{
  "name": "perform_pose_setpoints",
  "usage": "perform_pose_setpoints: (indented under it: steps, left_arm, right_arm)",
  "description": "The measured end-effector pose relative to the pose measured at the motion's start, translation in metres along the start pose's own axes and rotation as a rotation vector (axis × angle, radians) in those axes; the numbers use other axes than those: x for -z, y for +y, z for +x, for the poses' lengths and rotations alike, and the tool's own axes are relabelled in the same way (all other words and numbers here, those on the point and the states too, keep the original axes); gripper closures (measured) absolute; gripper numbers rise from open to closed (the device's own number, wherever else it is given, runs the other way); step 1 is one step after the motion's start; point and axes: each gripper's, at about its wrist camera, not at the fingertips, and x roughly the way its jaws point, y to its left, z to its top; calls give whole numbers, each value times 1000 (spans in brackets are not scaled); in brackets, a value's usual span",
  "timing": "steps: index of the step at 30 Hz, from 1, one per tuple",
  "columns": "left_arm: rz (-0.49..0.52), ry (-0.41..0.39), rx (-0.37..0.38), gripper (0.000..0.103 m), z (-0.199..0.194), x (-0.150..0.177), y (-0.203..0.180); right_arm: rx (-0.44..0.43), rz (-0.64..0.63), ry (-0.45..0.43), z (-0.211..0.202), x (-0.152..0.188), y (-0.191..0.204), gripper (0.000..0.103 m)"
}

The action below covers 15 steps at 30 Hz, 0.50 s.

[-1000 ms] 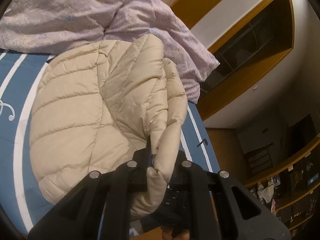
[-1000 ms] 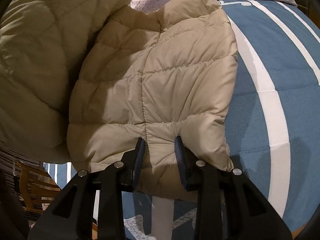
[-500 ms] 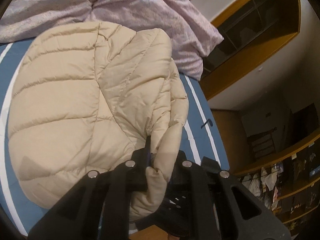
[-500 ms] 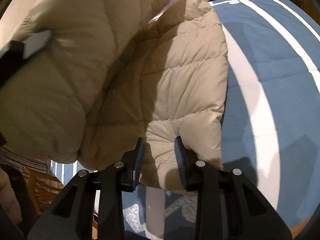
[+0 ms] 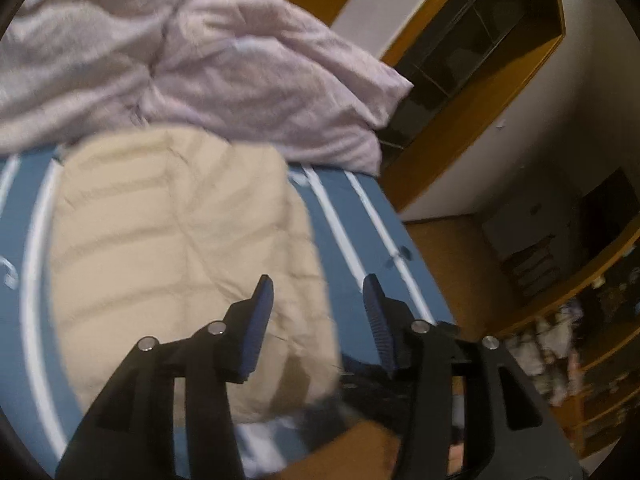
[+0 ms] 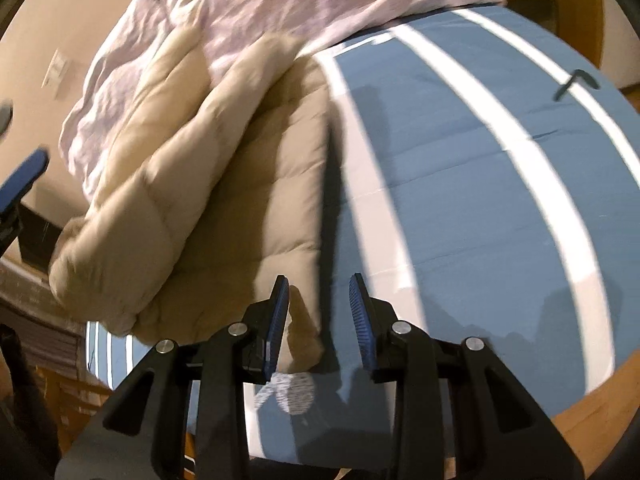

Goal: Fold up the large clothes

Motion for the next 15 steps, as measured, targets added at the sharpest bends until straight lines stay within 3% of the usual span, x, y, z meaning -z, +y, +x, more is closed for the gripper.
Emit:
perform_pose_setpoints:
  steps: [3,8,15]
  left_arm:
    - [-11,-33,-86,53,-11,-10,21]
    - [-67,-52,-244,53,-12,-24,70]
    - [-159,-18,-358,53,5,-26,123]
  right_arm:
    - [16,25,-38,-16,-5,-7,69]
    - [22,32,-90,-25,-16,-7,56]
    - [5,14,-123,-34,-36,5,56]
